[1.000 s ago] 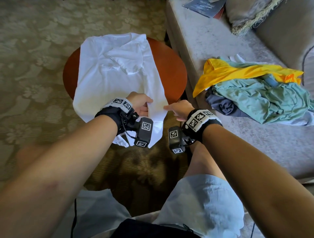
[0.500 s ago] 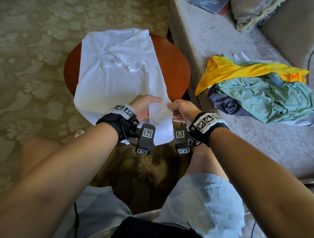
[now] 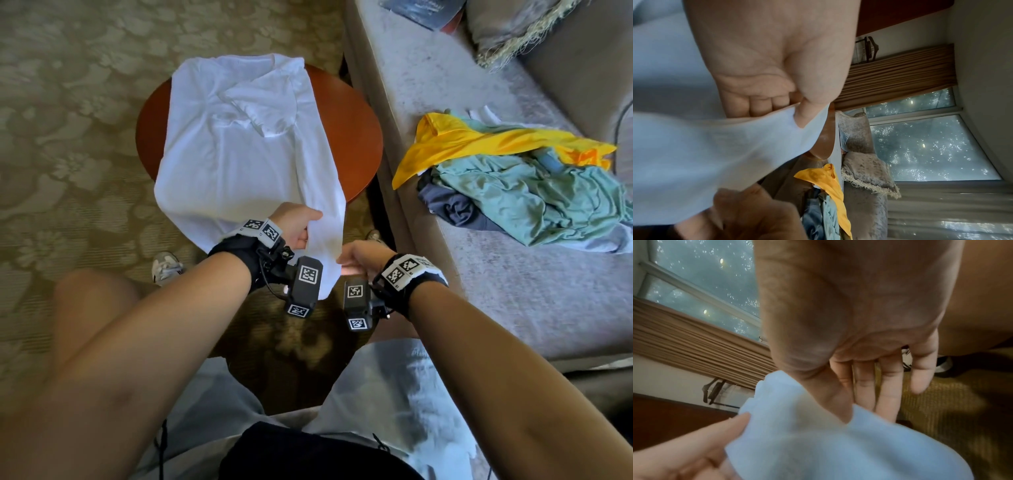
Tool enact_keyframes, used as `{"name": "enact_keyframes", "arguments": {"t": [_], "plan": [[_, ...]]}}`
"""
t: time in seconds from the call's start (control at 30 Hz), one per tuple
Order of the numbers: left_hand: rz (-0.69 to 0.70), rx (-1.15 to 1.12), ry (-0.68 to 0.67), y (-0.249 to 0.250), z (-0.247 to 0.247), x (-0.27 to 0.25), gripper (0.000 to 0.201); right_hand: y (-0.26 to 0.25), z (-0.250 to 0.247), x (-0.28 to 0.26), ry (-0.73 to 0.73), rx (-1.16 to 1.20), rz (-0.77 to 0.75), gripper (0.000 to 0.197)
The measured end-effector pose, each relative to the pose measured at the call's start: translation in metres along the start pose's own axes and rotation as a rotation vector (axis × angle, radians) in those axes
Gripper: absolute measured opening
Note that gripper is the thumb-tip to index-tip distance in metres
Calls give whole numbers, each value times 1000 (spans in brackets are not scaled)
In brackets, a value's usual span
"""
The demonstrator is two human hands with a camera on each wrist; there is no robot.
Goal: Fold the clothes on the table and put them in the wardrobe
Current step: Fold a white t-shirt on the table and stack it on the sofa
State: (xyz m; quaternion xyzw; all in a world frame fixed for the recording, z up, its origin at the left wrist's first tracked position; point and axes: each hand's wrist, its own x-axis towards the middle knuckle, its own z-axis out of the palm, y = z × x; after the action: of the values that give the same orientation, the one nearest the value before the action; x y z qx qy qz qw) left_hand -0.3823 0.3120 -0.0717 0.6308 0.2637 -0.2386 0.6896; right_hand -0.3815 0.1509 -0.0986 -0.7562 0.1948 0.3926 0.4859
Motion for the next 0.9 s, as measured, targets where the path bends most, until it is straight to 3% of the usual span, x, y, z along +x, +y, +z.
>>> {"name": "enact_keyframes", "arguments": {"t": [0.23,0.37,0.47,0.6,0.67,0.73,0.9], "plan": [[-13,-5,18,1,3,-5,44,24,-6,1,51,-297,76,16],[-89,163,-26,-4,1,-6,39,25,-13,9,56,-274,87,13],[-135,321,-27,-16,4,-9,30,20,-17,15,113,-200,11,7],[-161,499,-19,-16,2,-8,43,5,-19,20,191,-111,-94,18],[-127,627,34,-4,-7,-12,23,-6,-19,24,320,-62,-165,13],[-135,707,27,8,-20,-16,28,-19,-19,19,453,36,-227,13],[-163,605,-35,42,-64,-27,36,-60,-12,2,561,66,-419,14]]}}
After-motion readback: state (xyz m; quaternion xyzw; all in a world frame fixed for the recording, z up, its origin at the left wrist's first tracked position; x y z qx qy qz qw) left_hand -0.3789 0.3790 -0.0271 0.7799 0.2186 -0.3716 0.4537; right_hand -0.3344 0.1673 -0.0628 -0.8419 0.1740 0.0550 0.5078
